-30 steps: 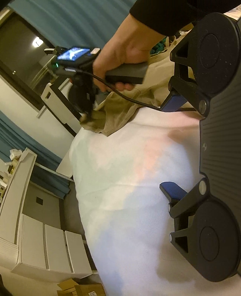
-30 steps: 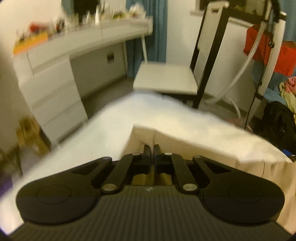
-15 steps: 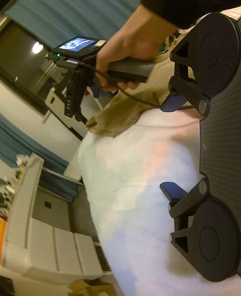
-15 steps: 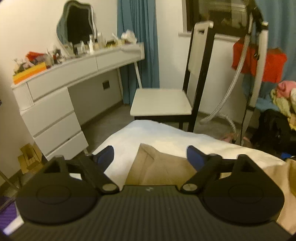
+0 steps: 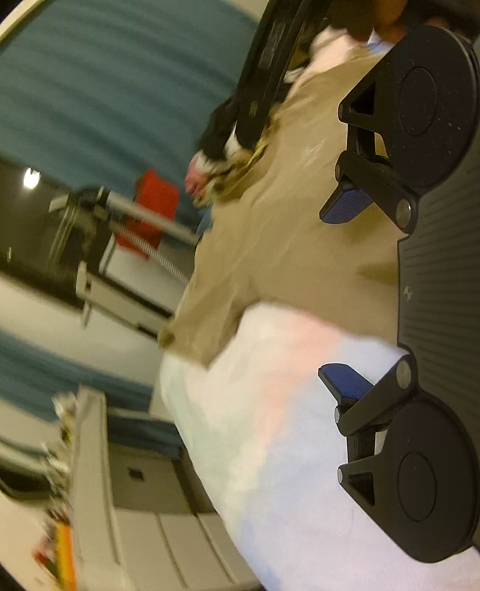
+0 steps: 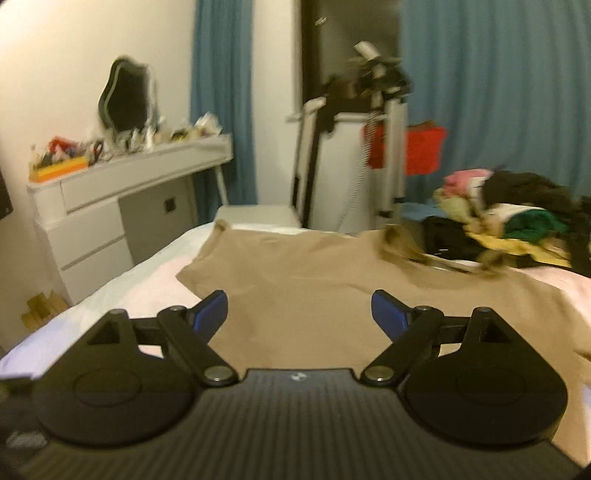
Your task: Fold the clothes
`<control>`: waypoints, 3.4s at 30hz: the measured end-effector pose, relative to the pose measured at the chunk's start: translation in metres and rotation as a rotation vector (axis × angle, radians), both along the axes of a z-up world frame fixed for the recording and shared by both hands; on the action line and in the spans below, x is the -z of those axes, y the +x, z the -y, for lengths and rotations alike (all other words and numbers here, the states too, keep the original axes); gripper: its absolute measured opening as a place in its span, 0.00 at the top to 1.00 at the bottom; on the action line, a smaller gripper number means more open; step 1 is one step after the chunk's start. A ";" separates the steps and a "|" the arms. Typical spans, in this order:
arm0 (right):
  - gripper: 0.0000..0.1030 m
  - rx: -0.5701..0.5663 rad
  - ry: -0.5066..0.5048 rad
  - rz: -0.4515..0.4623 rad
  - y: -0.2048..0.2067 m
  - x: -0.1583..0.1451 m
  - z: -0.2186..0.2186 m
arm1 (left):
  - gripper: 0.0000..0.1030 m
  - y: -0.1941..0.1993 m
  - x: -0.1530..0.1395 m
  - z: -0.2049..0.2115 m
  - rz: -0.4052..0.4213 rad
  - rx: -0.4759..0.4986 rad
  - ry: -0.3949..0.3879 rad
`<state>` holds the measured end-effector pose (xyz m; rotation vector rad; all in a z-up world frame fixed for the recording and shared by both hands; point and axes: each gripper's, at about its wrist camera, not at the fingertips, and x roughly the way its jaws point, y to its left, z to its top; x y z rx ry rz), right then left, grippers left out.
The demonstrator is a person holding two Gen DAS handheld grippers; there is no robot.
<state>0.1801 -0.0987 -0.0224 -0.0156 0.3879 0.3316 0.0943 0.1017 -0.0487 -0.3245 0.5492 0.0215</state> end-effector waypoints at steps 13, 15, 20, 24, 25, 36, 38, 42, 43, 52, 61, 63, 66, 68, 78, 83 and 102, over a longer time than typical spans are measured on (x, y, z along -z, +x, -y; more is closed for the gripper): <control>0.16 0.370 0.512 -0.190 -0.034 0.017 0.237 | 0.15 -0.006 0.010 0.040 -0.064 0.034 0.119; 0.15 0.456 0.689 -0.251 -0.026 0.039 0.283 | 0.15 -0.001 0.015 0.043 -0.079 0.033 0.130; 0.23 0.566 0.845 -0.305 -0.011 0.087 0.345 | 0.15 0.016 0.028 0.054 -0.107 0.028 0.134; 0.24 0.559 0.984 -0.347 0.016 0.133 0.368 | 0.15 0.026 0.038 0.062 -0.113 0.036 0.143; 0.24 0.557 1.037 -0.354 0.023 0.145 0.370 | 0.15 0.027 0.041 0.064 -0.114 0.039 0.149; 0.83 0.549 0.829 -0.193 0.135 0.154 0.365 | 0.12 0.029 0.049 0.074 -0.093 0.083 0.171; 0.91 0.538 0.698 -0.184 0.152 0.142 0.364 | 0.12 0.033 0.049 0.074 -0.087 0.067 0.170; 0.92 0.549 0.508 -0.102 0.176 0.104 0.383 | 0.12 0.043 0.051 0.074 -0.075 0.021 0.172; 0.92 0.575 0.485 -0.100 0.184 0.096 0.394 | 0.12 0.045 0.051 0.073 -0.071 0.013 0.179; 0.73 0.756 0.419 -0.166 0.196 0.093 0.452 | 0.11 0.053 0.052 0.075 -0.071 0.015 0.205; 0.18 0.578 0.322 -0.130 0.071 0.049 0.374 | 0.12 0.039 0.042 0.082 -0.065 0.074 0.197; 0.18 0.566 0.400 -0.130 0.025 0.034 0.353 | 0.12 0.031 0.038 0.087 -0.060 0.111 0.218; 0.17 0.548 0.522 -0.126 -0.043 0.016 0.326 | 0.12 0.012 0.031 0.098 -0.040 0.176 0.249; 0.17 0.512 0.552 -0.126 -0.083 0.005 0.311 | 0.12 -0.002 0.026 0.106 -0.033 0.237 0.256; 0.16 0.560 0.605 -0.068 -0.198 0.009 0.305 | 0.21 -0.053 0.013 0.195 -0.153 0.535 0.141; 0.16 0.609 0.640 -0.081 -0.198 0.018 0.318 | 0.22 -0.076 0.016 0.274 -0.165 0.707 0.121; 0.16 0.661 0.654 -0.148 -0.187 0.040 0.331 | 0.91 -0.062 0.036 0.283 -0.265 0.753 -0.001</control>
